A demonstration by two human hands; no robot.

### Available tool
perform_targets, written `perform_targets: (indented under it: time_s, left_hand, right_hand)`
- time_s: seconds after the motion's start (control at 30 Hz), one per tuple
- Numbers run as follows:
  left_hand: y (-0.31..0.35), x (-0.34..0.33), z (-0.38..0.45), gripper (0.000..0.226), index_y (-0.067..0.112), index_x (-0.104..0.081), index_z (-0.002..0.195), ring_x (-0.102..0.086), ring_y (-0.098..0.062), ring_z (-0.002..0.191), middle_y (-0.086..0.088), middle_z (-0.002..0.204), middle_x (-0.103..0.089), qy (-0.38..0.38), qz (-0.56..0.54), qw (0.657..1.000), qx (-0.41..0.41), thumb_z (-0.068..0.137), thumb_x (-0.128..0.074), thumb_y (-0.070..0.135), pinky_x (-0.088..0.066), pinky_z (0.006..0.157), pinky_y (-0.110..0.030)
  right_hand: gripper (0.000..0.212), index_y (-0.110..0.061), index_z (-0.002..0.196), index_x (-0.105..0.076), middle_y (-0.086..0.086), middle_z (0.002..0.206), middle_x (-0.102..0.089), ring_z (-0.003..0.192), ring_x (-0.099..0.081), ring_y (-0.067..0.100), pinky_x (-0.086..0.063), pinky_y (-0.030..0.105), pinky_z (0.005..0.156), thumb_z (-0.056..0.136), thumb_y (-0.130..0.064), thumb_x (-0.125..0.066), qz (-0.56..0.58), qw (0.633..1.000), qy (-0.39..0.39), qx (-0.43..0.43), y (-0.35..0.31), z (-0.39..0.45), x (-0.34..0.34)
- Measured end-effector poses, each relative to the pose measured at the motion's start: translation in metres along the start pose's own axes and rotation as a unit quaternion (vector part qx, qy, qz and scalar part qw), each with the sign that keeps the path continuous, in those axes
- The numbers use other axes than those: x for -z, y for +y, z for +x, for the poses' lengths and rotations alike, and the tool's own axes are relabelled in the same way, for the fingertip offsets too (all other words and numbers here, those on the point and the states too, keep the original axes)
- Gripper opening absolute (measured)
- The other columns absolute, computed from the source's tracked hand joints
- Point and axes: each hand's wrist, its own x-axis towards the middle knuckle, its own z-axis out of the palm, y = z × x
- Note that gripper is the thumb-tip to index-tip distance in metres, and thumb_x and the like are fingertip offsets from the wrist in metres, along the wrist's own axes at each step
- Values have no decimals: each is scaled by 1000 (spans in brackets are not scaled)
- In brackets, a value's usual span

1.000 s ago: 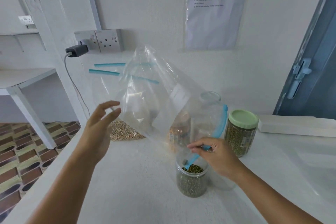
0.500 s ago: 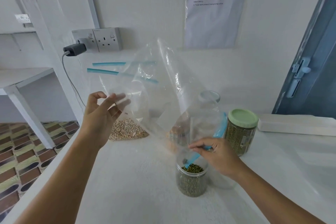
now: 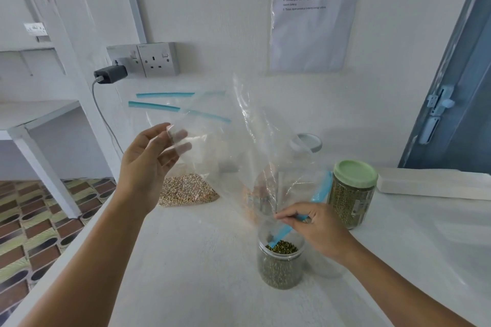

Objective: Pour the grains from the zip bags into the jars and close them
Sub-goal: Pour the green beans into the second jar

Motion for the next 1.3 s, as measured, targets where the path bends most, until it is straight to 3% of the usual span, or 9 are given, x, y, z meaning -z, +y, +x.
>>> perform_targets:
  time_s: [0.17,0.37,0.5,0.7,0.93,1.07,1.2,1.3]
  left_hand:
    - [3,-1,0,30,9,-59,133,-73,-37,109,-17,120,-75,0,-13,1000,1,106,-54,21,-47,112,-50]
    - [2,-6,-4,13,15,-68,113,-75,-30,103,-10,110,-78,12,22,999,-30,101,-64,16,-59,85,-26]
    - [8,-8,-3,10,16,-69,98,-76,-30,96,-15,104,-78,-4,35,999,-38,100,-63,8,-57,98,-36]
    - [19,-5,-1,22,20,-65,86,-74,-36,99,-11,98,-76,-51,57,997,-30,101,-57,5,-52,101,-43]
    - [28,2,5,22,21,-64,83,-74,-36,103,-11,106,-77,-1,45,999,1,99,-61,6,-46,114,-49]
    - [33,0,3,19,20,-66,84,-75,-32,103,-15,110,-77,-15,104,994,-18,97,-67,6,-52,103,-40]
    - [42,-3,3,16,12,-71,85,-72,-14,87,-6,91,-78,1,184,979,-88,78,-85,16,-55,87,-24]
    - [41,-2,5,27,17,-68,79,-67,-20,84,-5,82,-71,-2,186,978,-92,69,-91,30,-54,93,-33]
  right_hand:
    - [20,-21,102,-84,-15,99,-80,100,-74,5,-59,25,92,91,-5,-77,-18,1000,3,12,2,0,-1]
    - [22,-24,101,-84,-18,97,-79,99,-74,3,-59,23,91,91,-5,-78,-41,999,2,20,3,-1,-1]
    - [24,-26,101,-84,-21,97,-79,98,-74,1,-58,21,90,90,-5,-78,-65,997,1,32,4,-1,-2]
    - [24,-26,101,-84,-23,98,-78,99,-73,-1,-57,19,90,91,-5,-77,-76,996,2,40,5,-2,-2]
    - [21,-25,103,-84,-22,99,-78,99,-73,0,-57,20,91,91,-8,-78,-78,996,11,45,7,-1,-3]
    - [24,-26,101,-84,-24,100,-77,99,-73,-2,-56,18,92,91,-6,-78,-91,995,10,46,9,0,-3]
    - [25,-27,101,-84,-23,99,-78,99,-73,0,-58,19,89,91,-5,-77,-82,996,16,42,11,0,-4]
    - [24,-27,100,-84,-22,98,-78,98,-74,1,-58,19,86,91,-5,-78,-78,996,21,42,10,1,-5]
